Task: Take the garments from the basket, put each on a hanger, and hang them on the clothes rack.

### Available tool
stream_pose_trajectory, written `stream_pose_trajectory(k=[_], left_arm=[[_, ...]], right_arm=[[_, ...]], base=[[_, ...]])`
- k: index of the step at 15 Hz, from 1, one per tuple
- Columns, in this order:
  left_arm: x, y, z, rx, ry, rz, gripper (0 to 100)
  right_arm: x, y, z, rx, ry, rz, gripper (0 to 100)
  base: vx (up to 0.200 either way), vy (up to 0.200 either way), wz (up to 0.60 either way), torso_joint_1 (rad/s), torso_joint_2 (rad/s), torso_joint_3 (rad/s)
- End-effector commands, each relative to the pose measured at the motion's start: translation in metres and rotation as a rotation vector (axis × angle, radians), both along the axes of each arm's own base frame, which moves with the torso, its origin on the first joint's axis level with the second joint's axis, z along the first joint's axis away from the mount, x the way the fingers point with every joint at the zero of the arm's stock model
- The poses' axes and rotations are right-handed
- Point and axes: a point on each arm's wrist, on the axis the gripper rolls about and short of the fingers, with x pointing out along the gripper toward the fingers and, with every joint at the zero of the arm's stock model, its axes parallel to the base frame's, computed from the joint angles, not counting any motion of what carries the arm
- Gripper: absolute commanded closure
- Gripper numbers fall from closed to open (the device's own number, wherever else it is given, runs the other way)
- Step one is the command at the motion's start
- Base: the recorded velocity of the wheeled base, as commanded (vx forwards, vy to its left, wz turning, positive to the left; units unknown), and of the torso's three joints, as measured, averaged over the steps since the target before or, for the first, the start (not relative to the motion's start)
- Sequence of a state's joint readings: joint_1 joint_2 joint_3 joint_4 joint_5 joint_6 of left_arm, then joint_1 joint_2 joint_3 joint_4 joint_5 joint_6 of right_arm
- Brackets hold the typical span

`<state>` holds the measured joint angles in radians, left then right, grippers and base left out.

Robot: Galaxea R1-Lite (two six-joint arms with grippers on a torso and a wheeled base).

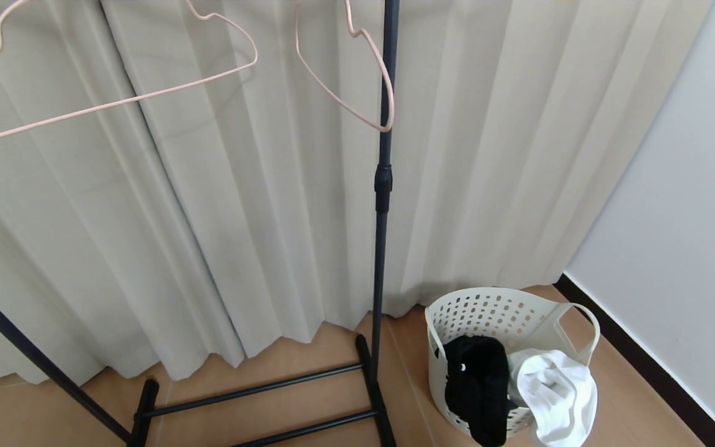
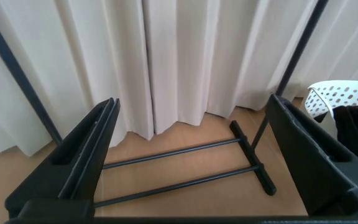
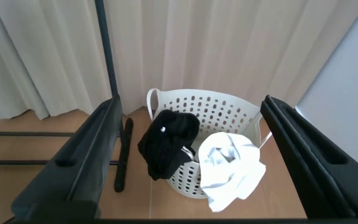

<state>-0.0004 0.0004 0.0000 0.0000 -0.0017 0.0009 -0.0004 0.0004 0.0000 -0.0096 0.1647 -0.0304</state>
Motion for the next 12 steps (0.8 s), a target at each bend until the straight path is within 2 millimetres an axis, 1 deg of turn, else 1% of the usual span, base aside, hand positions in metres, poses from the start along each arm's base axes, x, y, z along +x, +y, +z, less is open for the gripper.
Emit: stream_pose_trajectory(k=[1,4,7,12], left_arm=[[0.0001,0.0000,0.0000,0.001,0.001,0.001,0],[0.0000,0.0000,0.0000,0.001,0.000,0.001,0],[0.0000,0.0000,0.0000,-0.001,0.000,0.001,0],[0.0000,0.0000,0.0000,0.001,0.000,0.001,0]], right_arm=[[0.0000,0.0000,0.0001,0.000,-0.002,0.001,0],[0.0000,0.0000,0.0001,-0.002,-0.002,0.003,0],[0.0000,0.0000,0.0001,-0.002,-0.002,0.003,0],[0.0000,0.0000,0.0001,0.000,-0.002,0.001,0]], base=[[0.000,0.000,0.00,0.000,0.00,0.000],[0.000,0.000,0.00,0.000,0.00,0.000],[0.000,0.000,-0.60,-0.004,0.00,0.004],[0.000,0.000,0.00,0.000,0.00,0.000]])
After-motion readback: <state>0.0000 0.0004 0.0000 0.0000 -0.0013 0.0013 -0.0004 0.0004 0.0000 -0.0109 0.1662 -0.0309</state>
